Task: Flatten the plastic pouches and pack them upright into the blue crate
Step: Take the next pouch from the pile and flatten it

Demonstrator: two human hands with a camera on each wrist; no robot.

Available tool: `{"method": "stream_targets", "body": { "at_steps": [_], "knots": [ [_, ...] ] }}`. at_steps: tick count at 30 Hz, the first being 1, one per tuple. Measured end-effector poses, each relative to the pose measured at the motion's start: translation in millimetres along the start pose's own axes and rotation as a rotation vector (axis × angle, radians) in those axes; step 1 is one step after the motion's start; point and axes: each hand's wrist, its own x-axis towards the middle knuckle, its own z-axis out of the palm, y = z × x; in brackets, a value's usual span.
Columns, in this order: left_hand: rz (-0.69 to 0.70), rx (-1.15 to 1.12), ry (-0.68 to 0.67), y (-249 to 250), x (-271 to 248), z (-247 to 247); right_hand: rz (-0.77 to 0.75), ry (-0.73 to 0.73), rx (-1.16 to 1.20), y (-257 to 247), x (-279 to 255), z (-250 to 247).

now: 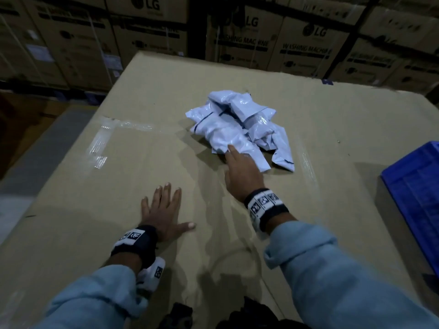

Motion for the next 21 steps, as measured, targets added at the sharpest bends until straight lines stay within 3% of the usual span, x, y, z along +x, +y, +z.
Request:
{"method": "stream_targets", "body": {
  "at_steps": [3,7,10,12,14,17,21],
  "knots": [
    [-0.05,-0.025,0.023,3,-9,12,-0.01,0.112,0.168,-3,-55,5],
    [-0.118,-0.14,-0.011,14,-26,19,0.094,0.204,0.403,-1,-126,10],
    [-0.144,-0.221,0.134,26,-43,22,0.118,0.145,0.521,2,-174,6],
    [-0.138,-0.342,0.27,38,-57,22,0.222,0.064,0.579,1,-200,-1],
    [-0.082,-0.446,0.391,52,-73,26,0.315,-0.001,0.616,3,-222,-3],
    [0.086,-0.379,0.507,75,-93,35,0.341,-0.032,0.624,10,-252,1],
    [0.332,-0.197,0.466,110,-117,49,0.33,-0.041,0.637,14,-296,4]
  ]
}}
